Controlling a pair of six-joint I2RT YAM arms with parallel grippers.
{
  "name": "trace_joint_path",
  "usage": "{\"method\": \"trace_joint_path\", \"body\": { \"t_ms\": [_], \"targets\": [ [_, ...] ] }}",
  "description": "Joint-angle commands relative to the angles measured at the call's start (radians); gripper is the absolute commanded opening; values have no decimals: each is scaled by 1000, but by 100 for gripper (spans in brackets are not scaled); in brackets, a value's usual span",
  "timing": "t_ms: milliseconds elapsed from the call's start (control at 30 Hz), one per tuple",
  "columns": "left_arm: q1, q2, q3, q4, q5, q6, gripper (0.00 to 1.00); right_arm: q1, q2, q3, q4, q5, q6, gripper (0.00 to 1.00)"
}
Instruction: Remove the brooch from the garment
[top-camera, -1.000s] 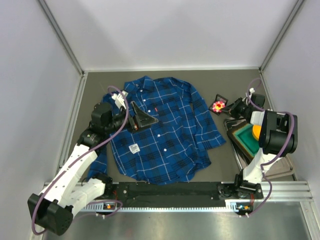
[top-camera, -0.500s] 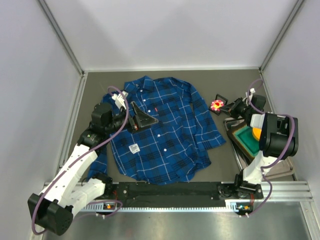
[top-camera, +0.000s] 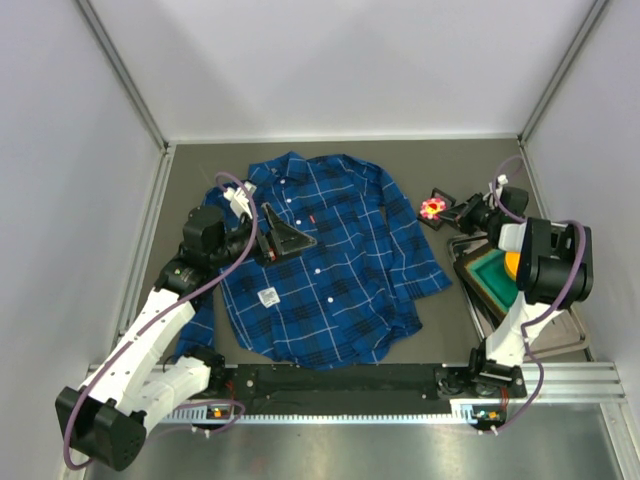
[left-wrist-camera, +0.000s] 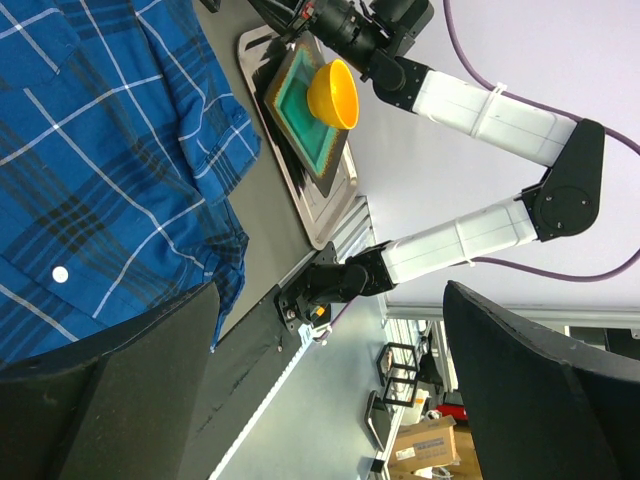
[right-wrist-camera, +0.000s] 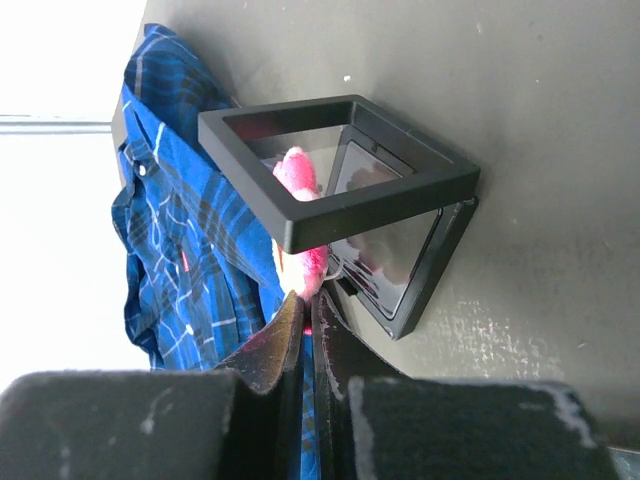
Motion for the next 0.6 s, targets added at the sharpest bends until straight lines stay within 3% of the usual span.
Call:
{"method": "trace_joint_path", "body": {
  "t_ms": [0,200,300,433,567],
  "targets": [
    [4,-20,6,54,14,1,98,11,20,51,35,-4,-16,0],
    [4,-21,7,53,15,-1,98,11,29,53,19,19,-31,2],
    [4,-24,9,50,15,-1,98,11,28,56,-1,27,-44,10],
    [4,-27,9,47,15,-2,98,11,-6,51,-73,62,-82,31],
    [4,-32,9,47,17,-1,98,11,-69,57,-191,102,-128,40]
  ]
}}
